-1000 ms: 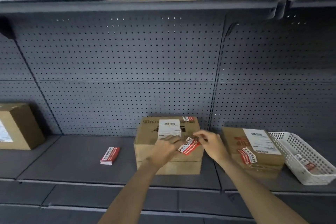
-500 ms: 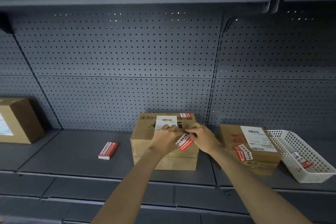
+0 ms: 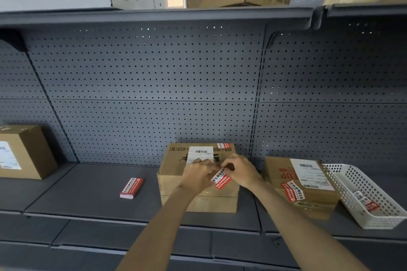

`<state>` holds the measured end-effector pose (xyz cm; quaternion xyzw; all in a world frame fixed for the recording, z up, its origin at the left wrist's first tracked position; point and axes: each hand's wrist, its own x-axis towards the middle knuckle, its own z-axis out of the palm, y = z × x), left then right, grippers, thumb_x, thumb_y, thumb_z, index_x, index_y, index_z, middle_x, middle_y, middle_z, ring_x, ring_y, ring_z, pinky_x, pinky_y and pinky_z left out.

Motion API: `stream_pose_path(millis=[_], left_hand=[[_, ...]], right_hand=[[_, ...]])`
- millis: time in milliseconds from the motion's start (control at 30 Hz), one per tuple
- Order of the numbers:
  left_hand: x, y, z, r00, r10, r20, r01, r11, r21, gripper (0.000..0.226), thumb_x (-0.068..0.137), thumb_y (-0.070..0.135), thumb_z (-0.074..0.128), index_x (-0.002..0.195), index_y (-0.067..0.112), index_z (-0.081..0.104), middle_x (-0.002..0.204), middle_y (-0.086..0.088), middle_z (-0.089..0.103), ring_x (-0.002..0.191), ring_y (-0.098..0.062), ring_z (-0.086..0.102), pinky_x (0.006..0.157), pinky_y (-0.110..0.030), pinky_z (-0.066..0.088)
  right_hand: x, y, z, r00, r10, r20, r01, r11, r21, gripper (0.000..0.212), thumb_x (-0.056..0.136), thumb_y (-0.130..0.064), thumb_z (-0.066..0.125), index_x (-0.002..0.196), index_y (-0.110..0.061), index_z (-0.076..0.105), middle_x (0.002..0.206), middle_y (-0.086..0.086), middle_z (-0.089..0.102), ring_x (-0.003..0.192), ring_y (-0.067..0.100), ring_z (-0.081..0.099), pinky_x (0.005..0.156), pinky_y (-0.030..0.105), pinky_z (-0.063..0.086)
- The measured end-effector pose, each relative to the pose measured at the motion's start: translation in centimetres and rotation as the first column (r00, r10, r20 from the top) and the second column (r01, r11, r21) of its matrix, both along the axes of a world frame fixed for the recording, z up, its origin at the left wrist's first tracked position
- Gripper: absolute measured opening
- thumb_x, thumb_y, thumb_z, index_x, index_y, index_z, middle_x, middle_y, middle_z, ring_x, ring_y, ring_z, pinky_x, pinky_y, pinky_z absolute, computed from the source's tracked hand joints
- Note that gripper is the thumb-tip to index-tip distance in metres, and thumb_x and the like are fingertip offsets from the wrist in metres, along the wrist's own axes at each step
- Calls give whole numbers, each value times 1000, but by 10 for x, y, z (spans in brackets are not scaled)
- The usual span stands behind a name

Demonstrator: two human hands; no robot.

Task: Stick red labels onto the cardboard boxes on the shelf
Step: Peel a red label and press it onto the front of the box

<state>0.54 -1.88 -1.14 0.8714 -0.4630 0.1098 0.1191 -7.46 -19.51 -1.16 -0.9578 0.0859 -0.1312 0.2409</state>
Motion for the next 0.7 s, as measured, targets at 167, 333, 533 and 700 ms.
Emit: stream_pose_path(millis=[167,333,533,700], left_hand=[[-2,0,2,1000,2,2,-2,999,35,47,83,33,74,129,37,62,125,12,64,115,-17,55,86,-29,51],[-1,1,2,1000,-5,0,5,999,37,50,84,31,75,131,38,60,125,11,63,114,-17,55,83,-28,48],[0,1,1,1000,5,-5,-5,1000,30,49,83,33,76,129,38,60,125,12,62,116,-16,55,85,-29,49],[-1,1,1,1000,8,-13,-8,1000,21,48,83,34,77,128,37,61,125,12,62,115,-16,55,85,-28,48]], right_hand=[[2,-4,5,999,50,-23,-48,998,47,15,92,-22,70,106,-19,74,106,-10,58,101,10,60,90,25,50],[0,-10,6,998,60,-8,-59,995,85,7,90,-19,73,96,-18,75,100,-8,59,95,10,63,82,25,55],[2,-9,5,997,72,-12,-71,995,71,27,90,-18,72,117,-12,73,114,-2,62,104,11,61,92,22,51],[1,-11,3,998,63,13,-64,994,91,19,89,-17,73,108,-13,76,111,-3,63,100,8,61,81,12,46]])
